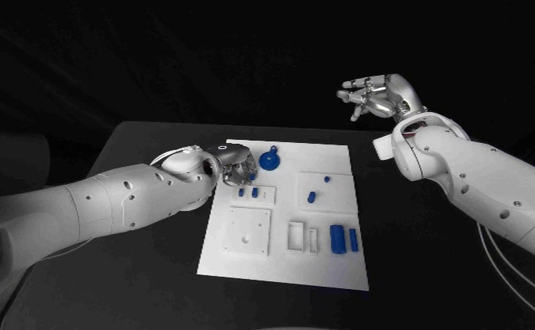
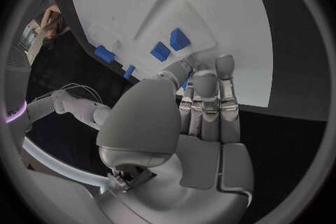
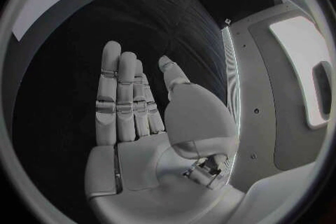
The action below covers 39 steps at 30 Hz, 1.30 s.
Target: Assemble the parts on the task board
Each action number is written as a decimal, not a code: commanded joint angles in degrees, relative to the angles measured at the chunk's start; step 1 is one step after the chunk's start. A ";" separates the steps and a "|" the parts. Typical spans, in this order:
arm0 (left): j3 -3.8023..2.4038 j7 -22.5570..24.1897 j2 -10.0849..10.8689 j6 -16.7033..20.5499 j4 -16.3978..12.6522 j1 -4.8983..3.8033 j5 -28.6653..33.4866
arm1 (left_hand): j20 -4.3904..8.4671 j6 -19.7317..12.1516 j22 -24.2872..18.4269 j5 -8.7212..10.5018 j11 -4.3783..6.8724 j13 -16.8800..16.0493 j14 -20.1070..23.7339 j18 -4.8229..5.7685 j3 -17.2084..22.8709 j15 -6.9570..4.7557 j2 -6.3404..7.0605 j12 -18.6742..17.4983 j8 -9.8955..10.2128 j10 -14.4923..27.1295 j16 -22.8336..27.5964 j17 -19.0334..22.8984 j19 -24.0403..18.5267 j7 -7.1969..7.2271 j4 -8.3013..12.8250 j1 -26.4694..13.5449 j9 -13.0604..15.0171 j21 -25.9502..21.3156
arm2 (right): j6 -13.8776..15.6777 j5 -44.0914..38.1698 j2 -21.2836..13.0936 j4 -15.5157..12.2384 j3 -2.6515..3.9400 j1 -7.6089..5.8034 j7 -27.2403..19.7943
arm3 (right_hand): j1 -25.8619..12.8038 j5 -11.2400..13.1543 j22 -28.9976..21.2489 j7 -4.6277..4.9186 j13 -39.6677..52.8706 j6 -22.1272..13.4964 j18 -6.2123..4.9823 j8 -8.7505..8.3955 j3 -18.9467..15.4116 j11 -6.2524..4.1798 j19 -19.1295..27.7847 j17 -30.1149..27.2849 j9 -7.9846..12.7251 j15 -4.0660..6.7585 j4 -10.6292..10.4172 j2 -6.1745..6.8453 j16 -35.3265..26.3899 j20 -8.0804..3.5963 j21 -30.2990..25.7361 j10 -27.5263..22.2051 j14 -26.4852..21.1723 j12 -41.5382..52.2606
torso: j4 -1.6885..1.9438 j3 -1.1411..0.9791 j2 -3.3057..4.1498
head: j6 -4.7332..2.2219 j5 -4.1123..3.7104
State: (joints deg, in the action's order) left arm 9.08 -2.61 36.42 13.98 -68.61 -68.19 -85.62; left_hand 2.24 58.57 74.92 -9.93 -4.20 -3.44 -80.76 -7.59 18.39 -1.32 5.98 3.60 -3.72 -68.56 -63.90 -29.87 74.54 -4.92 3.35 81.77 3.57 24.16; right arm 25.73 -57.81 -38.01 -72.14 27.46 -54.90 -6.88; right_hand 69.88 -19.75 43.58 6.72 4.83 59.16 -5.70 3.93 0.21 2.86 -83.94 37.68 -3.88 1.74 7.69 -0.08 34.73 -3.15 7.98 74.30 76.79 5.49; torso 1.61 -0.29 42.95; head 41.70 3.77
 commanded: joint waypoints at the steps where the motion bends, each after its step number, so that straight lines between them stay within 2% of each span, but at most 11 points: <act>1: -0.03 0.05 0.09 1.25 0.31 0.03 -0.28 | -0.22 -2.58 1.01 0.15 -0.07 0.08 0.10 -0.54 0.12 0.24 0.80 -0.29 0.34 0.47 0.30 0.10 -0.14 0.58 0.26 0.08 -0.13 -0.13 | -2.12 -0.37 -0.09 0.08 0.02 0.09 0.51 | -0.46 0.31 0.34 0.41 -0.43 -0.04 -1.23 -0.33 0.48 0.23 -2.11 0.25 0.06 -0.22 0.06 0.14 0.76 0.33 0.67 -0.72 0.63 -0.78 | -0.01 0.05 0.00 | -0.01 -0.04; 9: -0.12 0.28 0.34 3.35 2.14 0.02 -0.20 | -0.45 -9.57 0.74 0.26 -1.02 0.05 0.50 -0.68 -1.39 0.65 1.90 -0.24 0.54 3.43 0.99 0.40 -0.29 1.23 0.46 0.50 -0.36 -0.76 | -6.08 -2.70 -0.87 0.04 0.02 0.61 2.28 | -0.39 0.35 4.72 0.65 -1.13 0.08 -2.56 -0.34 1.88 1.04 -2.19 2.33 0.05 -0.26 2.10 0.41 4.04 0.38 6.18 -3.81 2.87 -1.71 | 0.01 0.08 -0.03 | -0.03 -0.06; 14: -0.28 0.81 0.58 5.32 3.42 0.01 0.49 | -0.95 -12.41 0.45 0.19 -1.50 0.06 0.76 -1.12 -4.37 1.02 1.63 -0.29 0.63 5.21 1.99 0.87 -0.24 1.51 0.12 1.92 -0.45 -1.97 | -8.96 -5.96 -1.47 -0.40 0.01 1.26 3.49 | 0.20 -0.36 7.05 0.65 -1.23 0.76 -3.13 -0.35 4.11 1.23 -2.08 3.37 0.07 -0.21 4.75 0.57 5.77 0.37 8.53 -4.82 3.44 -1.81 | -0.07 0.08 -0.05 | -0.26 -0.19; 16: -0.56 0.98 0.71 6.66 3.80 0.00 1.35 | -0.89 -10.52 0.52 0.05 -1.44 0.08 1.04 -1.14 -4.12 0.94 1.14 -0.32 0.57 4.91 2.80 1.19 -0.19 0.79 0.11 2.50 -0.38 -2.38 | -10.32 -7.90 -1.68 -0.60 0.00 1.63 4.12 | 0.28 -1.81 7.96 0.61 -1.26 1.06 -3.25 -0.34 6.27 1.10 -2.21 3.85 0.06 0.03 6.13 0.73 6.66 0.19 9.45 -4.49 3.76 -1.83 | -0.12 0.10 -0.07 | -0.56 -0.45; 19: -1.34 1.06 1.05 10.66 4.31 -0.01 4.65 | -0.30 0.85 0.86 0.11 0.27 -0.14 1.12 -1.09 -1.40 -0.19 -0.55 0.96 -1.40 -0.99 4.16 1.77 -0.06 -2.06 0.36 3.12 0.44 -2.26 | -12.28 -11.90 -2.04 -1.04 -0.03 2.48 5.23 | -0.84 -1.48 9.89 0.35 -1.28 2.13 -3.30 -0.33 11.71 0.79 -2.06 4.52 0.04 0.38 8.30 1.17 7.99 -0.11 11.21 -3.66 4.14 -1.89 | -0.25 0.20 -0.12 | -0.78 -0.72; 23: -2.56 2.36 1.56 14.64 5.08 -0.16 13.76 | 0.70 5.06 0.91 0.08 1.09 -0.04 1.65 0.05 0.32 -0.98 -0.59 0.07 -0.79 -4.17 8.16 3.44 -0.97 -1.60 0.77 1.86 0.20 -2.64 | -13.43 -17.99 -2.35 -1.75 -0.10 3.79 6.59 | -1.21 0.08 11.21 0.04 -1.28 3.22 -3.04 -0.35 15.51 0.45 -1.98 4.72 0.04 0.58 8.46 1.91 8.56 -0.31 12.28 -2.75 4.46 -1.95 | -0.27 0.28 -0.29 | -1.07 -1.51; 27: -3.52 5.63 2.25 16.74 5.57 -0.73 29.86 | 1.25 6.25 -0.78 0.32 1.47 -0.04 1.11 1.45 0.66 -1.32 -0.82 0.03 0.06 -4.96 14.73 5.57 -1.91 -1.16 1.37 -0.33 0.22 -5.27 | -13.90 -26.80 -2.32 -2.50 -0.42 5.58 9.18 | -1.27 3.56 12.33 -0.28 -1.28 4.17 -2.62 -0.35 19.78 0.24 -1.85 4.75 0.03 0.70 8.14 3.11 8.86 -0.49 13.03 -2.21 4.71 -1.96 | -0.22 0.28 -0.56 | -1.19 -1.97; 33: -3.92 9.28 3.59 15.48 3.50 -1.69 52.07 | 0.80 6.57 -4.94 0.48 1.34 -0.08 2.22 2.48 -0.15 -0.73 -1.56 0.12 -0.02 -4.97 25.19 8.44 -4.06 -1.23 1.90 -2.25 0.26 -11.05 | -13.87 -36.61 -1.87 -3.28 -1.19 7.79 12.43 | -0.99 7.82 13.30 -0.82 -1.29 6.72 -2.12 -0.33 24.84 0.10 -1.79 4.68 0.03 0.78 7.03 5.41 9.07 -0.64 13.40 -1.93 4.94 -1.98 | -0.05 0.42 -0.97 | -0.95 -2.45; 35: -3.97 10.70 4.23 14.53 2.10 -1.89 56.50 | 0.27 6.45 -6.98 0.43 0.87 0.00 4.12 2.82 -0.33 -0.02 -1.75 -0.04 0.07 -4.05 31.34 10.58 -5.77 -1.41 2.10 -2.55 0.23 -13.81 | -14.01 -38.98 -1.74 -3.66 -1.45 8.45 13.40 | -0.80 8.67 13.53 -0.87 -1.30 6.75 -2.09 -0.34 25.71 0.08 -1.81 4.66 0.05 0.74 6.66 6.00 9.13 -0.63 13.48 -1.97 5.05 -2.00 | 0.01 0.51 -1.19 | -0.93 -2.72; 38: -4.02 12.87 5.08 11.97 0.22 -2.17 60.61 | -1.87 6.11 -11.36 0.42 -0.65 0.08 7.57 3.21 0.42 2.44 -1.85 -0.20 0.08 -0.75 45.07 16.20 -10.55 -1.82 2.15 -2.93 0.23 -19.54 | -14.80 -42.08 -1.35 -3.98 -2.08 9.34 14.98 | -0.69 10.82 13.70 -0.71 -1.31 6.16 -2.10 -0.34 26.71 0.38 -1.88 4.59 0.08 0.39 6.13 7.00 9.21 -0.36 13.50 -2.89 5.22 -2.03 | 0.05 0.73 -1.87 | -0.69 -2.98; 39: -4.02 13.13 5.16 11.63 0.07 -2.20 60.92 | -2.15 6.09 -11.87 0.43 -0.86 0.08 7.84 3.25 0.51 2.75 -1.88 -0.18 0.08 -0.30 46.49 16.74 -11.06 -1.86 2.16 -2.95 0.23 -20.14 | -14.89 -42.40 -1.29 -3.99 -2.22 9.42 15.15 | -0.71 11.22 13.71 -0.67 -1.33 6.02 -2.12 -0.36 26.81 0.46 -1.87 4.57 0.09 0.34 6.03 7.20 9.21 -0.32 13.48 -3.11 5.21 -2.04 | 0.08 0.76 -2.01 | -0.63 -3.03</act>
State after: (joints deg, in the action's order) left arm 5.15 5.53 41.42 27.77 -67.87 -70.17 -36.83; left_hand 0.40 64.58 63.74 -9.48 -4.84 -3.44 -73.47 -4.88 18.59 1.05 3.91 3.59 -3.81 -69.49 -19.55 -13.98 64.22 -6.35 5.61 79.30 3.86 4.92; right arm 12.87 -92.48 -39.49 -75.89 25.42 -45.74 4.92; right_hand 69.15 -8.89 57.23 5.98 3.59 65.66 -7.96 3.77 26.80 3.35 -84.04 42.34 -3.85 2.23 13.78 6.72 43.71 -3.50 21.29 71.61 81.82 3.67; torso 1.57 0.26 41.63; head 40.85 0.99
